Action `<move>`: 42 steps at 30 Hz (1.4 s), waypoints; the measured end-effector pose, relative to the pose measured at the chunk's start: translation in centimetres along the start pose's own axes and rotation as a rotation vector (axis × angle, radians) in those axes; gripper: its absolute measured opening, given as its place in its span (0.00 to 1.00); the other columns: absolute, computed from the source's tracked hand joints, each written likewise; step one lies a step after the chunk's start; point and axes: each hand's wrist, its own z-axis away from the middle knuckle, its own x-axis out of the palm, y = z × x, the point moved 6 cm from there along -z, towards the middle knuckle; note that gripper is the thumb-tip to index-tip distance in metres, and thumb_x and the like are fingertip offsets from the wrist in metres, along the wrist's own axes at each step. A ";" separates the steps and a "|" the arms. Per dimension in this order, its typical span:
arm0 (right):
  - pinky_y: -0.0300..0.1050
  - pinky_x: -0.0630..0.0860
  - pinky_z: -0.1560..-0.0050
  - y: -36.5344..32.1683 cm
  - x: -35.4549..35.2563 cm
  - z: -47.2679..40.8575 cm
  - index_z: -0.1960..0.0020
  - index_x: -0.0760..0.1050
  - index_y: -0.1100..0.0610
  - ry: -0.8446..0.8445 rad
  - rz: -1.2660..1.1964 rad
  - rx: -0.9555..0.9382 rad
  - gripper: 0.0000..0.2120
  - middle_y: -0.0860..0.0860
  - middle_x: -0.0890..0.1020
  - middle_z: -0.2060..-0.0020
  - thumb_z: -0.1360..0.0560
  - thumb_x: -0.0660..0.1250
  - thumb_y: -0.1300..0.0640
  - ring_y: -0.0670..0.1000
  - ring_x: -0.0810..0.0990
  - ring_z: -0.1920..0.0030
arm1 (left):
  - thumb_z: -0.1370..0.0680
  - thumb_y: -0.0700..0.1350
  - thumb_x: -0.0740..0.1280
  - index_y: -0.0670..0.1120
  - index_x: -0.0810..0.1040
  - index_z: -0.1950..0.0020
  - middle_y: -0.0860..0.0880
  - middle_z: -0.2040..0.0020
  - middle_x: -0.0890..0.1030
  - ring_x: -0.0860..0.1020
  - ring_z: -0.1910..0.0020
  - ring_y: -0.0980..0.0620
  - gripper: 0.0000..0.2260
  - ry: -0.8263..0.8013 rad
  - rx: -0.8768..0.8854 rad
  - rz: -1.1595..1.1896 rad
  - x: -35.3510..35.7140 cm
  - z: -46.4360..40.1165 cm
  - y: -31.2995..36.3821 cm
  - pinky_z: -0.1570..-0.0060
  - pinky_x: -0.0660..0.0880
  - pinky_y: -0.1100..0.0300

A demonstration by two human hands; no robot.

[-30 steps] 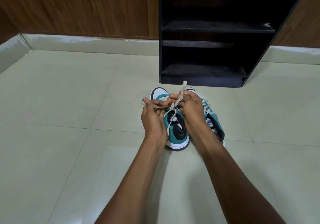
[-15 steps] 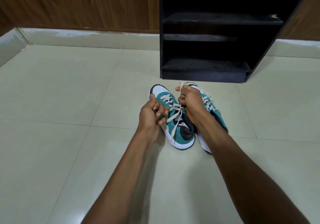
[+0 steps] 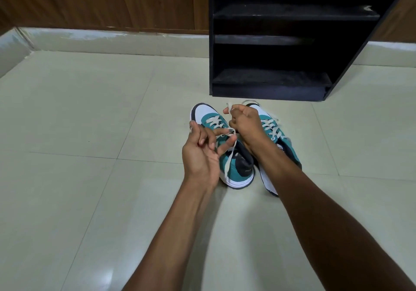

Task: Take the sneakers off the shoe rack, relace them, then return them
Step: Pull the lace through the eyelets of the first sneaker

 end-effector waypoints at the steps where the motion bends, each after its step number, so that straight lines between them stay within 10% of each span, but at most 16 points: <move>1: 0.42 0.61 0.72 0.0 0.0 -0.1 0.60 0.80 0.52 0.000 0.028 -0.019 0.14 0.42 0.68 0.83 0.19 0.60 0.59 0.45 0.63 0.79 | 0.15 0.52 0.55 0.46 0.62 0.69 0.47 0.74 0.62 0.77 0.66 0.48 0.23 -0.002 0.010 -0.043 0.1 0.0 -0.1 0.67 0.79 0.55; 8: 0.37 0.62 0.71 -1.2 0.1 -0.2 0.53 0.81 0.59 0.011 0.309 -0.165 0.13 0.35 0.72 0.82 0.17 0.59 0.60 0.36 0.71 0.80 | 0.15 0.51 0.57 0.48 0.61 0.69 0.51 0.75 0.59 0.57 0.73 0.54 0.22 0.102 -0.052 -0.034 0.5 0.0 -0.6 0.79 0.54 0.64; 22: 0.48 0.75 0.58 -3.2 0.9 1.4 0.55 0.80 0.60 -0.082 0.718 -0.442 0.13 0.57 0.85 0.61 0.23 0.58 0.56 0.57 0.80 0.61 | 0.15 0.52 0.56 0.48 0.61 0.68 0.51 0.75 0.61 0.61 0.76 0.54 0.22 0.116 -0.092 -0.140 -1.7 -0.9 -0.3 0.75 0.58 0.62; 28: 0.40 0.69 0.62 -4.2 0.6 2.2 0.53 0.83 0.57 -0.130 0.470 -0.239 0.11 0.41 0.79 0.70 0.22 0.61 0.60 0.40 0.74 0.68 | 0.15 0.51 0.58 0.46 0.70 0.63 0.49 0.70 0.74 0.73 0.72 0.53 0.18 0.170 -0.073 -0.160 -2.0 -1.9 0.5 0.72 0.68 0.62; 32: 0.45 0.78 0.50 -5.3 -1.8 3.7 0.47 0.83 0.54 -0.058 0.462 -0.281 0.10 0.51 0.82 0.53 0.24 0.65 0.60 0.52 0.82 0.53 | 0.21 0.51 0.66 0.46 0.75 0.48 0.47 0.54 0.82 0.79 0.61 0.52 0.09 0.335 -0.038 -0.501 -2.8 -2.3 1.3 0.64 0.76 0.60; 36: 0.45 0.74 0.46 -5.4 -6.2 5.9 0.48 0.82 0.56 0.122 0.726 -0.406 0.08 0.52 0.83 0.49 0.26 0.67 0.59 0.54 0.79 0.47 | 0.39 0.63 0.73 0.51 0.69 0.38 0.48 0.38 0.72 0.76 0.39 0.45 0.34 0.382 -0.081 -0.915 -2.1 -1.0 1.1 0.39 0.76 0.45; 42: 0.38 0.65 0.52 -3.5 -10.5 9.0 0.49 0.81 0.58 0.322 0.792 -0.363 0.08 0.53 0.85 0.49 0.27 0.68 0.63 0.55 0.77 0.45 | 0.34 0.52 0.80 0.50 0.69 0.32 0.48 0.34 0.63 0.61 0.31 0.46 0.35 0.176 0.071 -1.396 -0.9 -0.1 -0.7 0.38 0.65 0.58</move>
